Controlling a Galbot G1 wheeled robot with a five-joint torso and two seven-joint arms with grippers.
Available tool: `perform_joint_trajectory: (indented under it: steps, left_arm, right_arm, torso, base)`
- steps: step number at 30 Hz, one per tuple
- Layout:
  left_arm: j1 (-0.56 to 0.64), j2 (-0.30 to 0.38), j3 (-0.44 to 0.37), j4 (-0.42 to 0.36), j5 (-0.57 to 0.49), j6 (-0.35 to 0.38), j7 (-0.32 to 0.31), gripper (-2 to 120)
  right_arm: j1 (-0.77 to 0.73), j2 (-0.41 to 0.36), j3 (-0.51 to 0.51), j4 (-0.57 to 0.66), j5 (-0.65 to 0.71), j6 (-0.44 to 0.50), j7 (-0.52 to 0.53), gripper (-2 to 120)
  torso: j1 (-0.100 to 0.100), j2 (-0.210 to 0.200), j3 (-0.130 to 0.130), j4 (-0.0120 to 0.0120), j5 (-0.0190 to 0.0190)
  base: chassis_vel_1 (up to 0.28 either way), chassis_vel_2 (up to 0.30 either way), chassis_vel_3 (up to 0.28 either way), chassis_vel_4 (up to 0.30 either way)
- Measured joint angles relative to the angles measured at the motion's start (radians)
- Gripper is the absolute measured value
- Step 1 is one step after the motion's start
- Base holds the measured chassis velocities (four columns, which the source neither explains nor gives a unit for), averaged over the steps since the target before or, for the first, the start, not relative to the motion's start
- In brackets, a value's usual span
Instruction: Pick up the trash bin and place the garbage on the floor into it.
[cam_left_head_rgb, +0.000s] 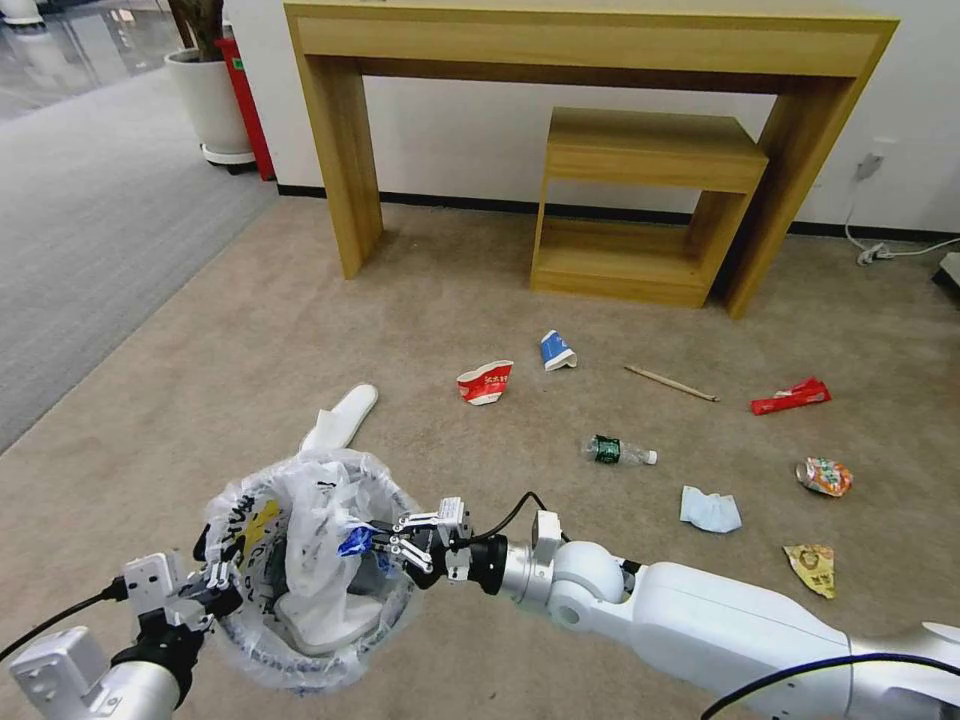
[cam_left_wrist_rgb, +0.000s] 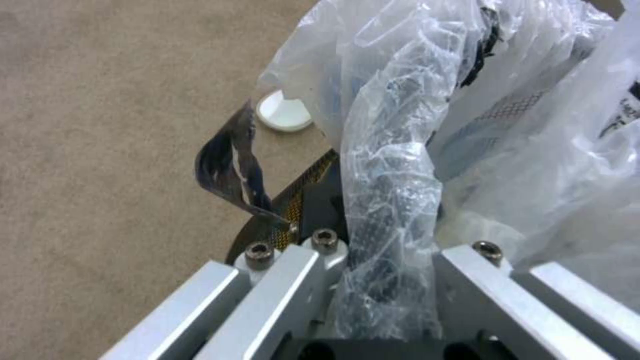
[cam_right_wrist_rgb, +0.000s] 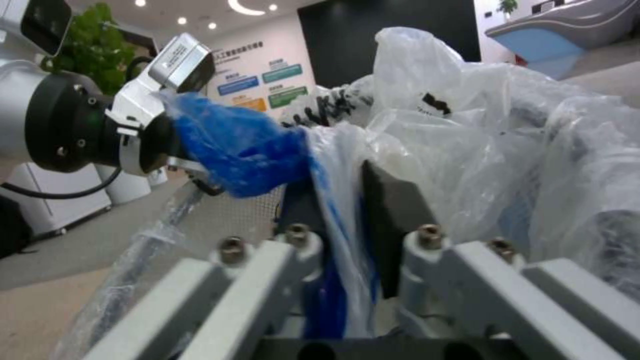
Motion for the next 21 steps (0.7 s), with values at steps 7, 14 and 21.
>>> perform_joint_trajectory:
  steps: [7,14,21]
  left_arm:
    - [-0.001,-0.004,0.003,0.0,-0.003,0.0,0.001,1]
    - [-0.015,-0.011,0.002,0.025,-0.018,0.0,-0.003,1]
    - [-0.031,-0.009,-0.006,0.057,-0.048,0.011,-0.021,1]
  right_arm:
    - [0.001,-0.009,0.002,0.019,-0.004,0.0,-0.007,45]
    - [0.023,-0.023,-0.011,0.051,-0.002,0.0,-0.008,70]
    - [0.04,-0.051,-0.012,0.1,0.002,0.0,-0.009,93]
  torso:
    - [0.0,0.0,0.0,0.0,0.0]
    - [0.0,0.0,0.0,0.0001,0.0]
    - [0.0,0.0,0.0,0.0001,0.0]
  base:
    - [0.0,0.0,0.0,0.0]
    - [0.0,0.0,0.0,0.0]
    - [0.0,0.0,0.0,0.0]
